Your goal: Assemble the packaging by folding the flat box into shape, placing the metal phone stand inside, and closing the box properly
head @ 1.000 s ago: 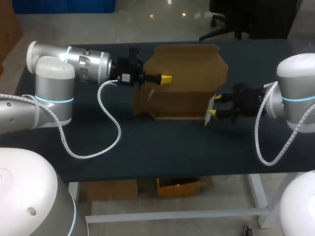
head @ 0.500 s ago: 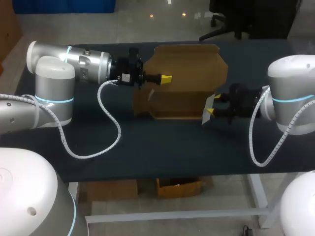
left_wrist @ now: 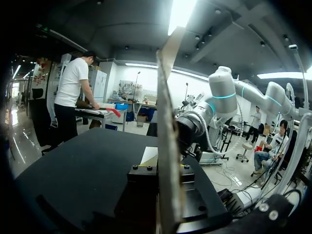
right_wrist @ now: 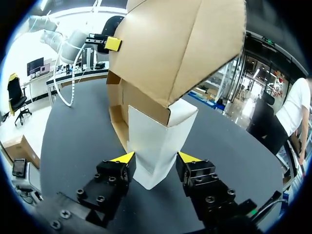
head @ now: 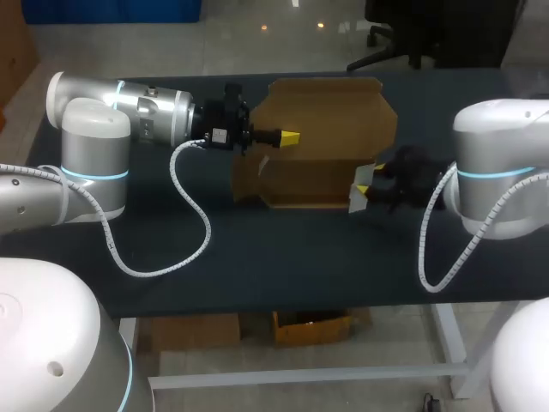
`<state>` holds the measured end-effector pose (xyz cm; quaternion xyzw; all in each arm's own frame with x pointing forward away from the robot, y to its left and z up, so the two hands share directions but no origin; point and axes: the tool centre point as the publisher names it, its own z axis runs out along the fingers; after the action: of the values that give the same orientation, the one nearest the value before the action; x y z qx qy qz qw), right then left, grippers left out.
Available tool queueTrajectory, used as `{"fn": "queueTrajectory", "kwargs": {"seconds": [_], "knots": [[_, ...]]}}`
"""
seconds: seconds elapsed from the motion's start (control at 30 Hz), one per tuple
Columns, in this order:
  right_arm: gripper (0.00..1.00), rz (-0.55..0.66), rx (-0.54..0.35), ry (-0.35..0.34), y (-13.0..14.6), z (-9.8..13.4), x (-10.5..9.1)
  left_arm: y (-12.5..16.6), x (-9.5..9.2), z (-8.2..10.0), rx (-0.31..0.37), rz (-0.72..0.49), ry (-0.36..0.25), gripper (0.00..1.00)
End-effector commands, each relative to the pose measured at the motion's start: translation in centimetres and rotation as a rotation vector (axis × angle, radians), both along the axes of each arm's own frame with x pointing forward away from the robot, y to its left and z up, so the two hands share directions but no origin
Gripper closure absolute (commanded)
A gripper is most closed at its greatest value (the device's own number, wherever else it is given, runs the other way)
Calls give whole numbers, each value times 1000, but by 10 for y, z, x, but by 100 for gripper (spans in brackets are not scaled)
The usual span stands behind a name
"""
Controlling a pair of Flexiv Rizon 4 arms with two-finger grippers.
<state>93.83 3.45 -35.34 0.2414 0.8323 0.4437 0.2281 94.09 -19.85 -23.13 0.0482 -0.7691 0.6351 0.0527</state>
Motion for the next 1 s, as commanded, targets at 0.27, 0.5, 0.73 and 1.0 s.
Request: {"fn": "queueTrajectory", "kwargs": {"seconds": [0.27,0.5,0.73,1.0], "knots": [[50,-125,33,-25,9,-9,-2,0,0,-2,0,-2,0,100],[51,-211,69,-15,11,-12,-2,0,0,-2,0,-2,0,100],[51,-284,95,-15,14,-13,0,0,0,-2,0,-2,0,100],[53,-376,112,-7,18,-17,-1,0,0,-2,0,-2,0,100]]}}
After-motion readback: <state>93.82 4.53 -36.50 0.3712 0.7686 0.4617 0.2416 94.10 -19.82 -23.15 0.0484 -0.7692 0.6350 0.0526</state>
